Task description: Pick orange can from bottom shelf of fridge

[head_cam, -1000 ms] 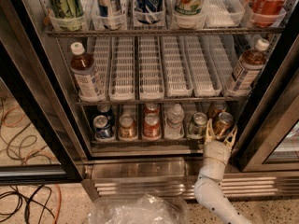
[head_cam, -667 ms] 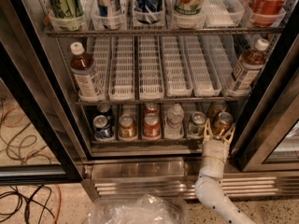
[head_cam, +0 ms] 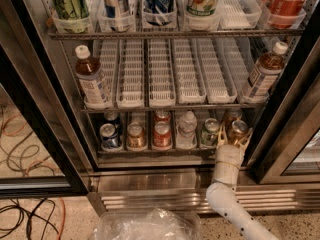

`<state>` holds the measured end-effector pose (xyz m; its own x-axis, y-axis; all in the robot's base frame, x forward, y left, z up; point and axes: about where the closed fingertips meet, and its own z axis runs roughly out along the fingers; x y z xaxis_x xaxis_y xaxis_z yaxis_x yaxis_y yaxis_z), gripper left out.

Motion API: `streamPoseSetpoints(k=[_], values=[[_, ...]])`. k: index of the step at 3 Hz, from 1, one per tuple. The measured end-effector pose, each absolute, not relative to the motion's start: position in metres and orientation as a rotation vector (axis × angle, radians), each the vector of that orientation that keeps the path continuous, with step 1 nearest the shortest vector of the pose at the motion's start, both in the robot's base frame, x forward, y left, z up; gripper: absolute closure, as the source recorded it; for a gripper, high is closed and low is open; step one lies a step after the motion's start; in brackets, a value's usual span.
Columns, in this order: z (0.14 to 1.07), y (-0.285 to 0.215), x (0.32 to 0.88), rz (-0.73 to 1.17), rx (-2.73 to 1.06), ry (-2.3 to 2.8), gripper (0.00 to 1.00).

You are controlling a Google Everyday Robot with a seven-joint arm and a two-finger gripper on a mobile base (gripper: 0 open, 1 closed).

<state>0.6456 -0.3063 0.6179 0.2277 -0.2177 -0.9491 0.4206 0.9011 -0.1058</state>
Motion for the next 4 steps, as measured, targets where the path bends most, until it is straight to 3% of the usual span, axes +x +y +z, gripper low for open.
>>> streamPoseSetpoints(k=[1, 2, 4], values=[[0.6184, -0.3168, 0.6502, -0.475, 0.229, 1.263, 0.34], [0.6143, -0.3246, 0.6488, -0.494, 0.264, 1.275, 0.52], [0.6144, -0.3248, 0.6488, -0.495, 0.265, 1.275, 0.99]])
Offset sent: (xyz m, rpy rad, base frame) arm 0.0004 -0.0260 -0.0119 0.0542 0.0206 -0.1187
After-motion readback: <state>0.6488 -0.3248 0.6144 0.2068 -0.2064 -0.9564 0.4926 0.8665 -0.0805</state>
